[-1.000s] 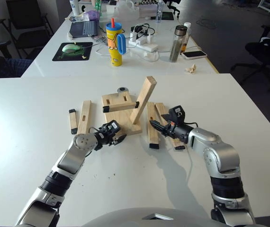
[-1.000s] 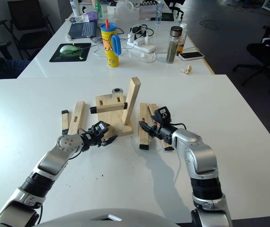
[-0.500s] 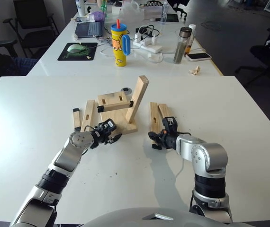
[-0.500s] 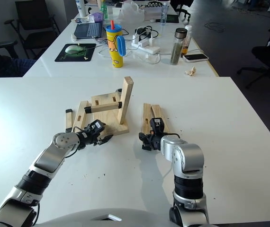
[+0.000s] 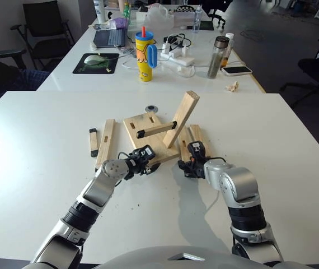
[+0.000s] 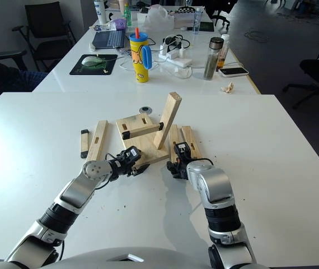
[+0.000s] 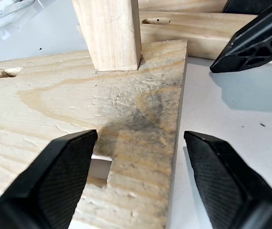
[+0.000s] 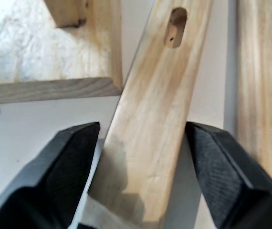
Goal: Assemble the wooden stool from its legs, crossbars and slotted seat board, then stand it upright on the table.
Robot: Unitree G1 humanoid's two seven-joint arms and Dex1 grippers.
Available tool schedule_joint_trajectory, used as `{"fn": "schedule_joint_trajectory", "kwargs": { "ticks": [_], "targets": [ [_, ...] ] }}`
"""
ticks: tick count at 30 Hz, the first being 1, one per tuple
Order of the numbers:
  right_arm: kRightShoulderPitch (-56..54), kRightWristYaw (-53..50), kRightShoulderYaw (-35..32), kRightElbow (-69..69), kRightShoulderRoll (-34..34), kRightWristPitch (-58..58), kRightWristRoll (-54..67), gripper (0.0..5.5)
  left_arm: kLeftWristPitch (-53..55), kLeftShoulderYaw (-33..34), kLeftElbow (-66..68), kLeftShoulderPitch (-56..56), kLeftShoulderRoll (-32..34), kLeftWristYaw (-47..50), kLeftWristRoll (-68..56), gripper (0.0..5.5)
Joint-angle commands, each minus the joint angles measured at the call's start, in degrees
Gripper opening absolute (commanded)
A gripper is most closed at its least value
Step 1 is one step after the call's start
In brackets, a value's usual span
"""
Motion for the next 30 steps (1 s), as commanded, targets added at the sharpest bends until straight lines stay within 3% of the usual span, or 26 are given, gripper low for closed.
{"fn": "schedule_joint_trajectory", "kwargs": {
  "ticks": [1,4,13,22,25,30],
  "targets": [
    [1.27,-1.08,-2.16,0.51,0.15,-2.15,-0.61,2.49,4.48,-1.75,3.42,5.47,0.92,-0.71,0.64,3.37],
    [0.58,-1.75,-4.59,-0.62,1.82,-5.25,-0.23,2.06,2.01,-0.4,3.42,5.06,0.97,0.25,0.55,3.37],
    [-5.11,-5.22,-13.98,-5.06,4.36,-20.37,0.68,2.05,-11.5,2.84,3.76,3.37,3.28,0.37,1.19,3.37],
    [-20.19,-0.74,-26.58,4.03,-1.85,-32.75,7.73,2.05,-17.83,10.44,-2.12,4.53,3.55,-2.85,-6.71,3.37],
    [-23.98,3.18,-28.54,6.0,-4.69,-32.66,12.04,2.05,-16.21,11.19,-6.69,7.15,4.47,-6.38,-10.78,3.37],
    [-26.16,10.82,-30.13,6.91,-9.23,-28.07,21.01,2.05,-3.25,8.6,-19.13,14.73,10.01,-14.3,-18.86,3.37]
  ]
}}
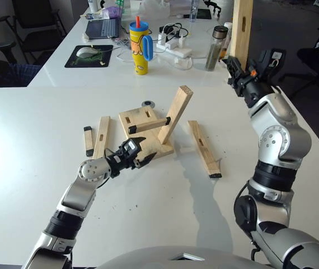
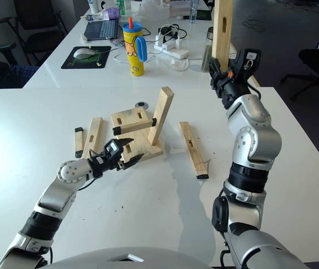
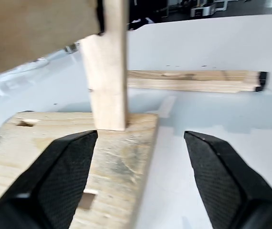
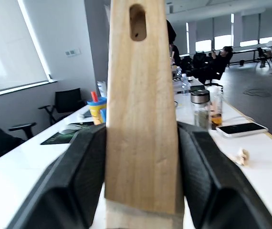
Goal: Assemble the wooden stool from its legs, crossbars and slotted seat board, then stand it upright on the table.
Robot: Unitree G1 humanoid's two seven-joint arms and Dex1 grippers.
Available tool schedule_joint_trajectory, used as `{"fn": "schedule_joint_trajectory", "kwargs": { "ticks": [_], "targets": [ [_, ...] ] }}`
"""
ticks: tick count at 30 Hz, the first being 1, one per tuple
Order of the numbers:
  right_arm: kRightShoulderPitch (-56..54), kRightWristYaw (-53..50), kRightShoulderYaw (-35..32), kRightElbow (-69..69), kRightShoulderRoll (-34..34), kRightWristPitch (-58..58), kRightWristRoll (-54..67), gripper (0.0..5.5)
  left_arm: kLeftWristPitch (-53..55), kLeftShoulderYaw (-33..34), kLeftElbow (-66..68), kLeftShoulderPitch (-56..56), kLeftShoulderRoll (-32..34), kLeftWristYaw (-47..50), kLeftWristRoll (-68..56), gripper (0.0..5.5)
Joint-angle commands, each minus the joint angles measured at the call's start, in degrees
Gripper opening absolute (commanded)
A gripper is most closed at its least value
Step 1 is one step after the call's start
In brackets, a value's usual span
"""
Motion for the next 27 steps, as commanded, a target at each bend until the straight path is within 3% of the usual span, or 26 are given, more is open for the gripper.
{"fn": "schedule_joint_trajectory", "kwargs": {
  "ticks": [1,4,7,12,15,23,27],
  "targets": [
    [-1.98,6.23,-0.88,0.05,-3.81,3.99,7.2,2.05,10.57,-1.63,-10.2,5.74,5.34,-5.39,-6.14,3.37],
    [-0.89,13.55,-1.44,-1.78,-6.33,7.92,15.89,2.05,19.17,3.48,-17.74,5.24,5.52,-5.93,-16.87,3.37],
    [-0.62,19.2,-4.83,-3.65,-9.49,14.21,27.67,2.05,27.6,13.76,-21.86,0.21,4.29,-3.34,-35.52,3.37],
    [0.04,25.79,-7.73,-5.4,-15.0,23.33,45.65,2.05,31.6,24.13,-20.35,-6.72,5.3,1.64,-53.22,3.37],
    [5.51,29.92,-4.2,-8.24,-18.53,25.55,47.68,2.05,32.75,26.85,-19.15,-9.38,5.1,5.66,-60.88,3.37],
    [17.96,38.08,3.97,-13.4,-21.66,22.53,46.27,2.05,34.4,29.66,-13.94,-13.01,6.43,12.59,-75.41,4.58],
    [20.44,42.88,6.2,-12.55,-23.68,20.59,44.92,2.05,34.82,30.3,-11.33,-15.03,7.25,14.33,-81.31,4.62]
  ]
}}
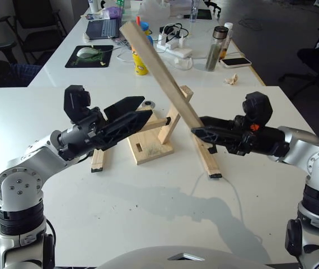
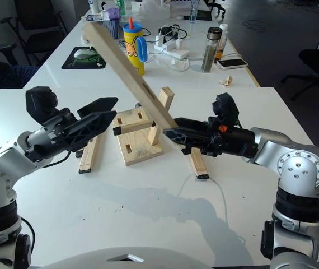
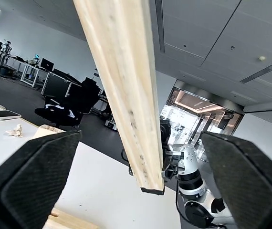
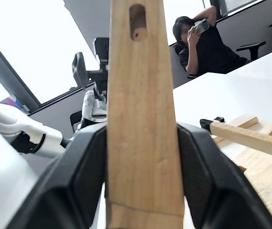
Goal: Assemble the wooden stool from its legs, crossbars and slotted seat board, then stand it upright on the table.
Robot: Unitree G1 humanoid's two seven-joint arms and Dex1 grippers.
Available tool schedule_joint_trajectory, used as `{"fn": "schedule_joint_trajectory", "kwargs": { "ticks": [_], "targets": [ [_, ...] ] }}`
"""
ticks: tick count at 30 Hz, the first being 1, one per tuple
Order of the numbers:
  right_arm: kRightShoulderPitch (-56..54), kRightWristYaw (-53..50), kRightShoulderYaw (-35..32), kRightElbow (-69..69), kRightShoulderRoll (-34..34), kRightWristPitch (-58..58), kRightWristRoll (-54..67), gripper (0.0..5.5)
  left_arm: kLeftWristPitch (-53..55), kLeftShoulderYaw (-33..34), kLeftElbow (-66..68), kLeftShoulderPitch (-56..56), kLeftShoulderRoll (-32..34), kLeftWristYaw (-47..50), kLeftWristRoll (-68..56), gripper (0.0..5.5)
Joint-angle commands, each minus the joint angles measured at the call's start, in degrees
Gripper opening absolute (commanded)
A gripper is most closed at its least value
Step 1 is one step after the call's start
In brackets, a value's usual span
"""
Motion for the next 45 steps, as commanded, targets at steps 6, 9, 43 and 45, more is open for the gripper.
{"fn": "schedule_joint_trajectory", "kwargs": {
  "ticks": [6,9,43,45],
  "targets": [
    [3.37,9.68,4.52,0.43,-5.49,-3.99,-3.02,2.05,0.65,0.39,3.43,-4.52,1.8,2.86,-6.93,4.62],
    [3.28,10.89,4.76,1.22,-5.96,-4.06,-2.58,2.05,1.18,0.27,4.26,-4.38,1.99,3.24,-8.65,4.62],
    [8.11,10.11,11.97,4.21,-7.01,-13.3,-15.57,3.29,4.51,7.86,5.56,12.24,14.63,-6.08,4.11,2.09],
    [8.54,6.34,16.61,2.76,-3.72,-15.33,-19.65,3.29,3.49,9.42,7.91,13.2,16.19,-7.63,8.13,2.09]
  ]
}}
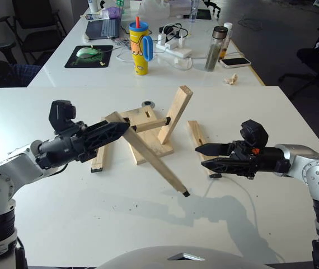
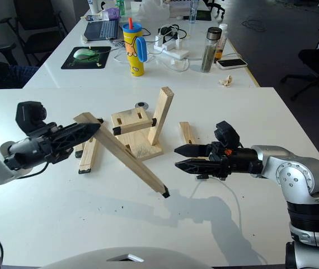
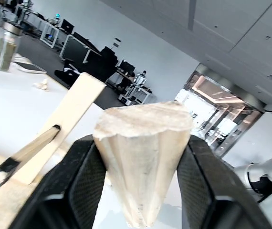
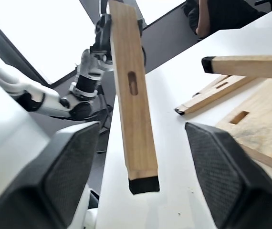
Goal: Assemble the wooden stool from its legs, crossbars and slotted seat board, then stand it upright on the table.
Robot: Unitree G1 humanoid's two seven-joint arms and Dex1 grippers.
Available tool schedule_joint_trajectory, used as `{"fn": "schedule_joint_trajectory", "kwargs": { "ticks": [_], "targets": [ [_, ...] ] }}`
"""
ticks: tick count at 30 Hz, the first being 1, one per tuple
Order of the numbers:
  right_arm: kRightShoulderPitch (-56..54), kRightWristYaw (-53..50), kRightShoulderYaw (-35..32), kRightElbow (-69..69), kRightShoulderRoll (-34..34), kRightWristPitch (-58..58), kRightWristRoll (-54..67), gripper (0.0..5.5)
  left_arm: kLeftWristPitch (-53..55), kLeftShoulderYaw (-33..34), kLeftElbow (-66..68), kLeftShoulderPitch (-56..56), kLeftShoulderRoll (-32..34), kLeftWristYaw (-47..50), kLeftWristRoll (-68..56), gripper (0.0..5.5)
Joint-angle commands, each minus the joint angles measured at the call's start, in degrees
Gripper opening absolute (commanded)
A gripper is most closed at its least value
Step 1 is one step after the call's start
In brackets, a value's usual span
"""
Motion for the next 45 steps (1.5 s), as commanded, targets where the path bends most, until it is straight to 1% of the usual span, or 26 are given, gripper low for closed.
{"fn": "schedule_joint_trajectory", "kwargs": {
  "ticks": [1,4,7,10,14,18,23,25,28,33,38,42,45],
  "targets": [
    [1.13,-7.18,8.72,-3.0,6.48,-4.09,-7.75,3.29,-2.17,3.3,4.34,1.56,3.86,-3.09,7.96,2.09],
    [-0.79,-15.16,12.8,0.57,13.29,-5.91,-13.19,3.29,-3.65,3.01,6.91,-0.31,6.0,-6.36,13.54,2.09],
    [-2.45,-19.86,17.22,4.52,15.97,-8.63,-20.74,3.29,-6.18,1.78,8.63,-2.68,6.2,-7.61,18.77,2.09],
    [-3.78,-21.04,20.85,7.66,16.78,-12.87,-27.29,3.29,-7.67,1.51,10.56,-5.58,5.42,-8.75,21.32,2.09],
    [-4.62,-22.46,23.14,11.11,19.64,-16.9,-32.05,3.29,-8.52,1.71,12.23,-9.22,4.47,-10.01,22.21,2.09],
    [-4.34,-22.78,26.99,13.05,21.47,-21.06,-37.28,3.29,-10.16,1.44,13.37,-12.08,3.15,-11.9,23.08,2.09],
    [-4.99,-22.9,27.84,15.28,24.54,-23.82,-39.67,3.29,-13.4,-1.61,13.59,-14.38,1.87,-15.18,27.18,2.09],
    [-4.95,-22.32,27.9,15.42,24.79,-24.31,-40.27,3.29,-14.81,-4.33,14.09,-14.29,1.66,-16.69,30.34,2.09],
    [-4.96,-21.27,27.92,15.41,24.68,-24.8,-40.66,3.29,-16.43,-5.86,15.12,-14.08,0.77,-18.41,32.87,2.09],
    [-5.28,-19.9,27.43,15.57,24.7,-25.46,-41.05,3.29,-19.46,-6.8,16.91,-13.53,-1.01,-20.23,36.46,2.09],
    [-5.47,-19.32,27.23,15.95,24.68,-26.65,-42.05,3.29,-21.23,-7.93,15.85,-11.99,-2.6,-20.58,39.0,2.09],
    [-5.71,-18.4,27.84,15.83,24.82,-27.48,-42.54,3.29,-22.81,-9.72,15.52,-11.01,-2.71,-21.24,41.5,2.09],
    [-5.37,-16.05,27.73,14.17,25.49,-25.69,-39.97,3.29,-23.0,-10.25,15.13,-10.81,-2.09,-21.53,42.1,2.08]
  ]
}}
